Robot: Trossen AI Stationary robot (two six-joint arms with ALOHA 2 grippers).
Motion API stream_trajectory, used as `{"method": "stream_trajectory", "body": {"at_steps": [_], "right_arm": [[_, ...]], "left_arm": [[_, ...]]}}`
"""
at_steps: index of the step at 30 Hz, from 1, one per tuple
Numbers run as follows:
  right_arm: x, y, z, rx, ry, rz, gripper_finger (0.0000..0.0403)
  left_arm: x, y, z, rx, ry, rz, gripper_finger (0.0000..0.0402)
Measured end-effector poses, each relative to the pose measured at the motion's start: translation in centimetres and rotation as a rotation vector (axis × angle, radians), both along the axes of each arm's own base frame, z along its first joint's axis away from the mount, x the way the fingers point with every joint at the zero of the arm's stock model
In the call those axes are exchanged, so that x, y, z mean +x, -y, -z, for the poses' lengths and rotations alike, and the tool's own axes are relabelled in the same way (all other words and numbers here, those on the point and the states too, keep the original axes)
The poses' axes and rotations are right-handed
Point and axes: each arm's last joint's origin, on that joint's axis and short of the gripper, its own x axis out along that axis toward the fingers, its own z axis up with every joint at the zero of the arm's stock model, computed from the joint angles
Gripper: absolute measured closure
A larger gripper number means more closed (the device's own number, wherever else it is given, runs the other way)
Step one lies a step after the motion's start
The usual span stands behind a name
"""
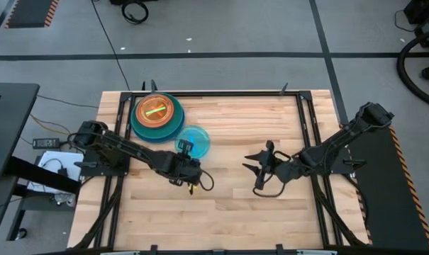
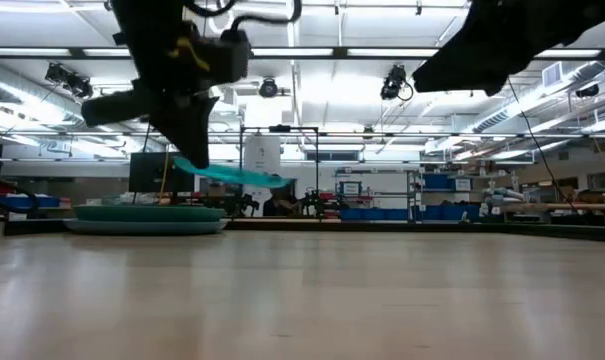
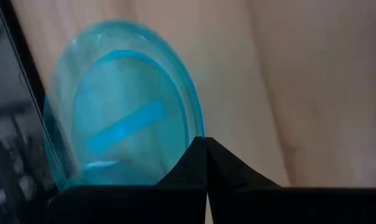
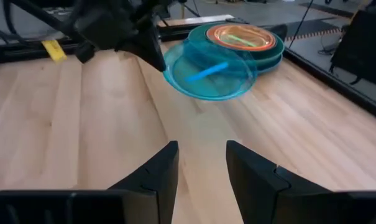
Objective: Stack plastic plates
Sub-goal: Stack the small blue plate on the small green plate
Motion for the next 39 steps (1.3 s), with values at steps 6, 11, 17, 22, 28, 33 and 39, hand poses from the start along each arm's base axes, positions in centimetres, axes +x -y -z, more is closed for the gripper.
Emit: {"method": "stream_trajectory", "body": {"at_steps": [6, 11, 17, 22, 28, 33, 39], "right_arm": [[1.0, 1.7, -0.3, -0.056, -0.016, -0.029, 0.0258], [1.6, 3.0, -0.4, -0.07, -0.02, -0.036, 0.0258], [2.0, 4.1, -0.4, -0.045, -0.025, -0.044, 0.0258], [2.2, 4.4, -0.5, -0.022, -0.018, -0.057, 0.0258], [2.2, 4.3, -0.5, -0.01, -0.011, -0.069, 0.0258], [2.2, 4.3, -0.6, -0.003, -0.006, -0.074, 0.0258], [2.2, 4.2, -0.6, 0.005, -0.005, -0.084, 0.0258]], "left_arm": [[-1.4, -1.6, 0.9, 0.059, -0.019, -0.081, 0.0401], [-3.8, -3.6, 0.8, 0.055, 0.017, -0.17, 0.0401], [-6.6, -5.3, -0.5, 0.028, 0.138, -0.228, 0.0401], [-8.7, -6.6, -1.5, 0.025, 0.18, -0.247, 0.0401], [-10.1, -9.0, -1.9, 0.01, 0.19, -0.31, 0.0401], [-10.8, -11.7, -0.6, -0.002, 0.156, -0.428, 0.0401], [-11.7, -15.0, 0.6, -0.047, 0.2, -0.585, 0.0401]]}}
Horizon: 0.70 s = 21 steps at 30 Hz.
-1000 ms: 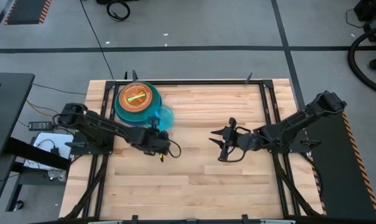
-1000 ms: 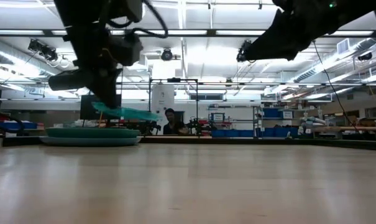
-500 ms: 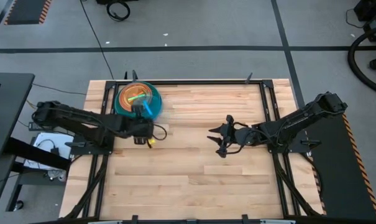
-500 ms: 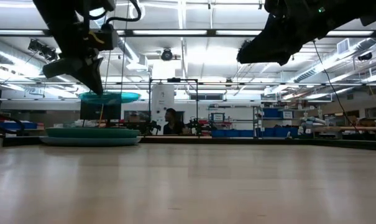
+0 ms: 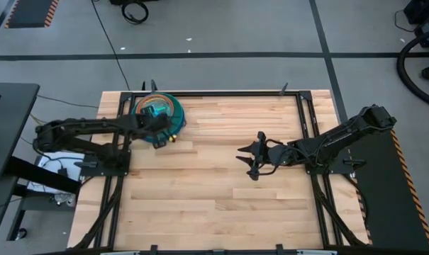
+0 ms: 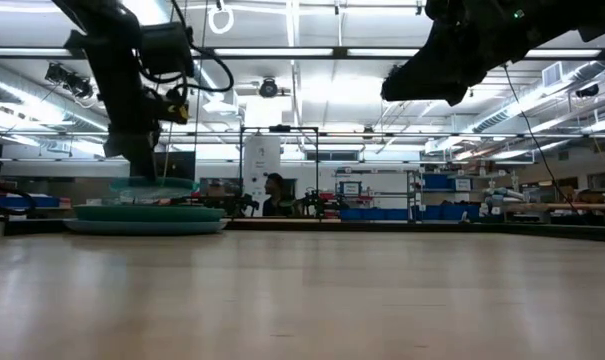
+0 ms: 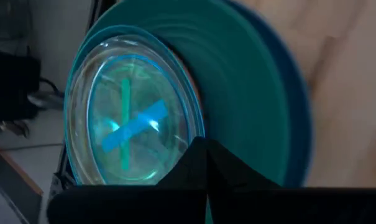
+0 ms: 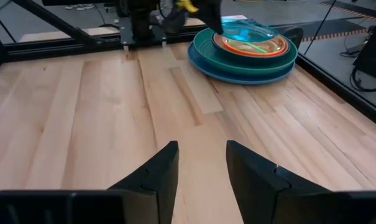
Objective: Stack plastic plates
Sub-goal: Stack the small blue plate on the small green plate
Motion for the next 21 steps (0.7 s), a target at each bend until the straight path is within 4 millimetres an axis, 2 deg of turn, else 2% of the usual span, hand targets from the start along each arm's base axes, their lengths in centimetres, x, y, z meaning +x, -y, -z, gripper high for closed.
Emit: {"method": "stream_trajectory", "body": {"at_steps": [9, 21], "right_arm": [[0.0, -0.1, 0.0, 0.005, -0.001, -0.01, 0.0258], [0.0, -0.3, 0.0, 0.015, 0.0, -0.017, 0.0258]], "left_arm": [[-0.7, -3.0, 0.6, -0.002, 0.048, -0.04, 0.0401], [-1.4, -4.2, 1.0, -0.029, 0.077, -0.08, 0.0386]]}}
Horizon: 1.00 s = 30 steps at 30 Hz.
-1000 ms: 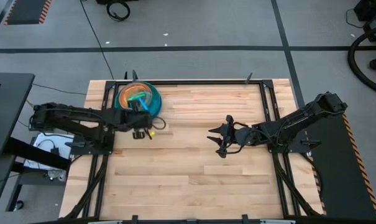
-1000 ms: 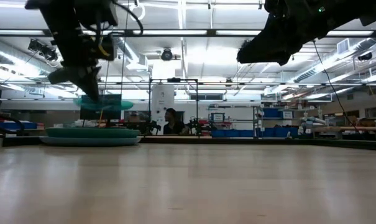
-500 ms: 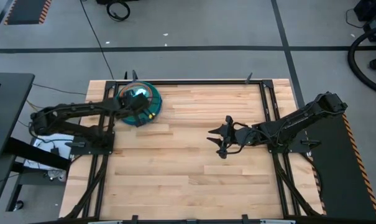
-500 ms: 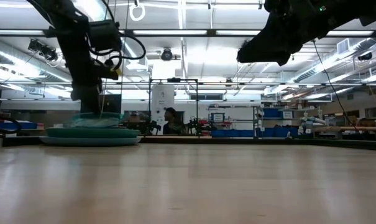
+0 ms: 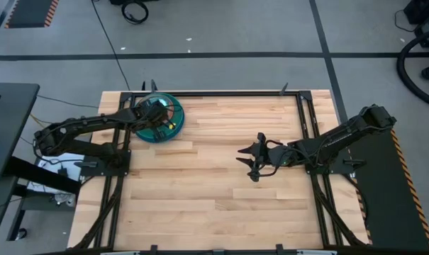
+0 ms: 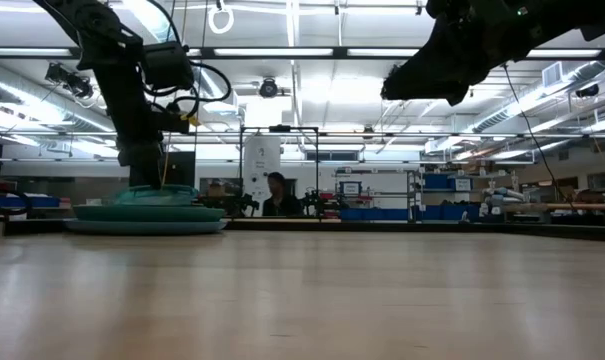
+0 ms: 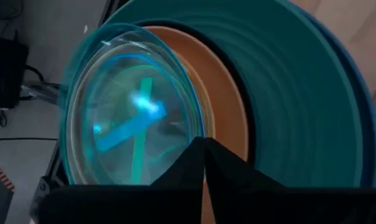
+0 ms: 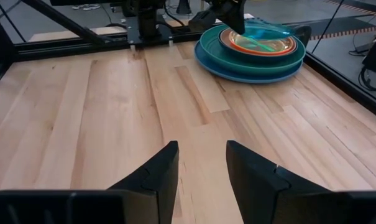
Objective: Stack plastic plates
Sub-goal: Stack the small blue plate on the small green plate, then return to Home Position
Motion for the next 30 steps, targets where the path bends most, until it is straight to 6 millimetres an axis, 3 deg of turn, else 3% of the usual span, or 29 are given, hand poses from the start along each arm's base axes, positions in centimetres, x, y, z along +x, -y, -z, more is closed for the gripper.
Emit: {"method": "stream_trajectory", "body": {"at_steps": [8, 12, 20, 30], "right_arm": [[0.0, 0.0, 0.0, 0.0, 0.0, 0.0, 0.0258], [-0.1, -0.1, 0.2, -0.005, -0.021, -0.009, 0.0258], [-2.1, -0.6, -0.5, -0.021, 0.005, 0.024, 0.0263], [-5.4, 1.5, -0.5, 0.049, 0.082, 0.027, 0.0289]], "left_arm": [[0.1, 0.1, -0.2, -0.003, 0.008, -0.008, 0.0285], [0.9, 0.2, -1.4, -0.003, 0.064, -0.003, 0.0256], [2.6, 1.7, -2.4, -0.113, 0.373, 0.184, 0.0267], [1.6, 3.6, -5.0, -0.071, 0.545, 0.269, 0.0287]]}}
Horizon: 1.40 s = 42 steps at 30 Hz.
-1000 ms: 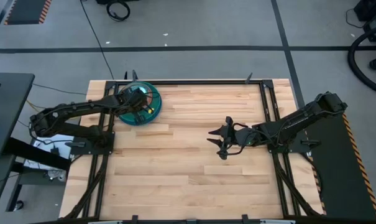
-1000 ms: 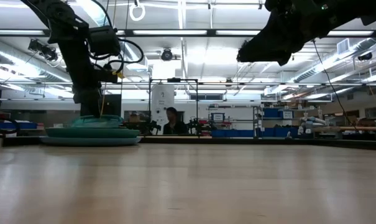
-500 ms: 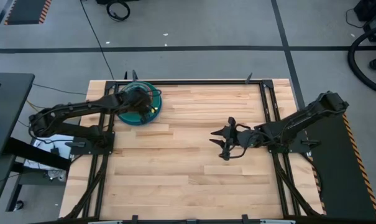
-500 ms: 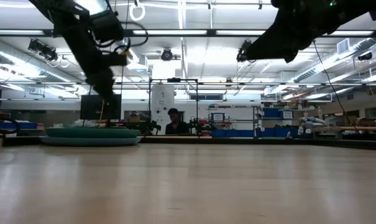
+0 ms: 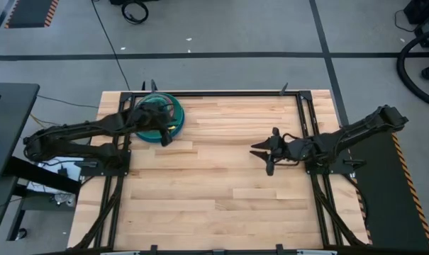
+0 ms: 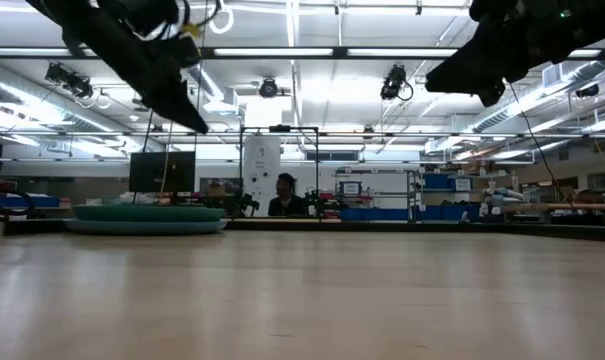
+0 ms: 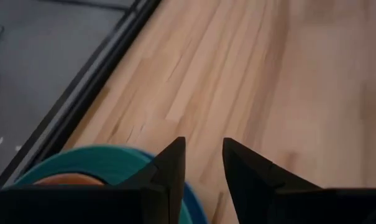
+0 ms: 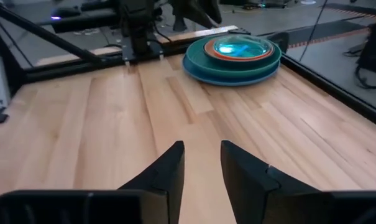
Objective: Stack plastic plates
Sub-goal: Return to Home Position
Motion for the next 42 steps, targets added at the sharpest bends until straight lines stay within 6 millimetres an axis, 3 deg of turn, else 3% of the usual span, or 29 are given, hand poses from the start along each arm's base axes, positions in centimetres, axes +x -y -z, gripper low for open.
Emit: {"method": "stream_trajectory", "body": {"at_steps": [8, 15, 23, 28, 38, 42], "right_arm": [[-3.3, 2.5, 0.3, 0.051, 0.092, 0.003, 0.0308], [-6.3, 3.9, 0.6, 0.09, 0.244, 0.038, 0.0314], [-9.7, 4.8, 0.1, 0.118, 0.31, 0.126, 0.0314], [-11.2, 5.0, 0.3, 0.141, 0.344, 0.161, 0.0314], [-11.2, 5.2, 0.8, 0.164, 0.34, 0.247, 0.0314], [-10.7, 5.2, 1.9, 0.169, 0.349, 0.261, 0.0314]], "left_arm": [[-0.5, 1.9, -1.8, 0.016, 0.126, 0.077, 0.0288], [-0.8, 4.1, 1.0, 0.012, 0.302, 0.169, 0.0288], [-4.4, 4.8, -0.2, 0.12, 0.475, 0.192, 0.0288], [-6.7, 5.3, 1.3, 0.125, 0.563, 0.183, 0.0288], [-10.1, 5.9, 3.4, 0.116, 0.774, 0.157, 0.0312], [-10.1, 6.2, 3.7, 0.098, 0.773, 0.213, 0.0337]]}}
